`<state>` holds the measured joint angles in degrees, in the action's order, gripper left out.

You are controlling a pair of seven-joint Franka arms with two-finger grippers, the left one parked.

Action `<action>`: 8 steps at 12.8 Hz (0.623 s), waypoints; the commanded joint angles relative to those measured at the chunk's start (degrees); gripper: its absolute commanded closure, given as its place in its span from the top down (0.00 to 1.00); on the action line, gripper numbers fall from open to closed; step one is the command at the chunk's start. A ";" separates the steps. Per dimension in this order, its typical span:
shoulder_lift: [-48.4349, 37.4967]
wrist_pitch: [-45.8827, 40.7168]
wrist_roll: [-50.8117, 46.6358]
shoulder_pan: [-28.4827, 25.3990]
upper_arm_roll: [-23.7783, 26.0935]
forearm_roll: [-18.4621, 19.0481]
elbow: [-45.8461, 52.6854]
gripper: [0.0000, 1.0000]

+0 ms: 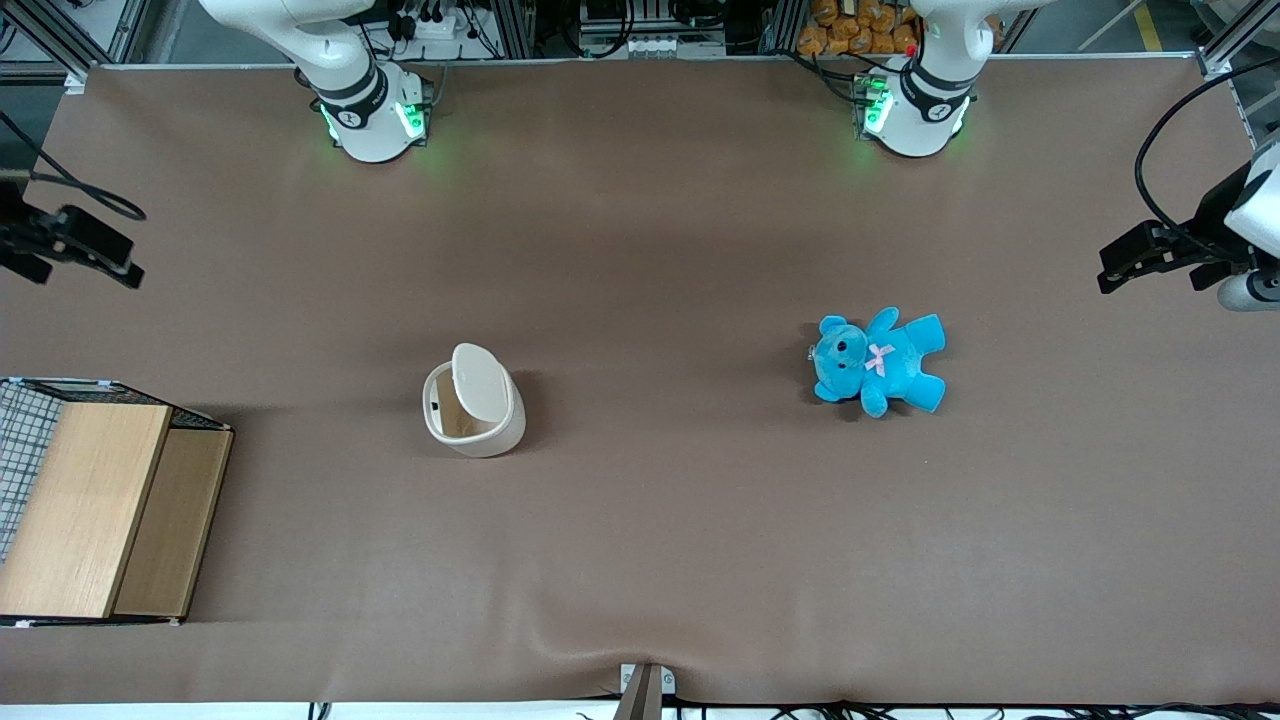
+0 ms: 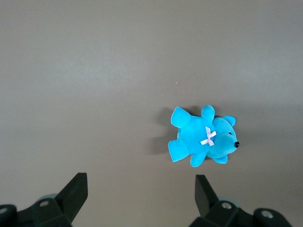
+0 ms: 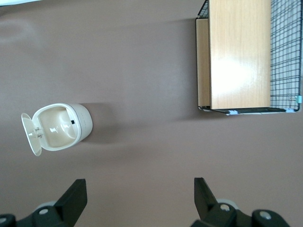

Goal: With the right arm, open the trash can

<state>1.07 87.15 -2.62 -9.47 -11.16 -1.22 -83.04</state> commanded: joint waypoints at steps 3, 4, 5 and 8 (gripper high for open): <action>-6.24 1.09 2.80 -0.71 -0.52 0.34 -6.52 1.00; -6.60 1.09 2.88 -2.11 -2.00 0.52 -6.70 1.00; -6.78 0.92 2.97 -2.91 -2.98 0.52 -6.70 1.00; -6.96 1.18 5.60 -2.92 -2.99 0.43 -6.61 1.00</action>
<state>-4.11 87.28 1.20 -11.17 -13.21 -1.18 -87.71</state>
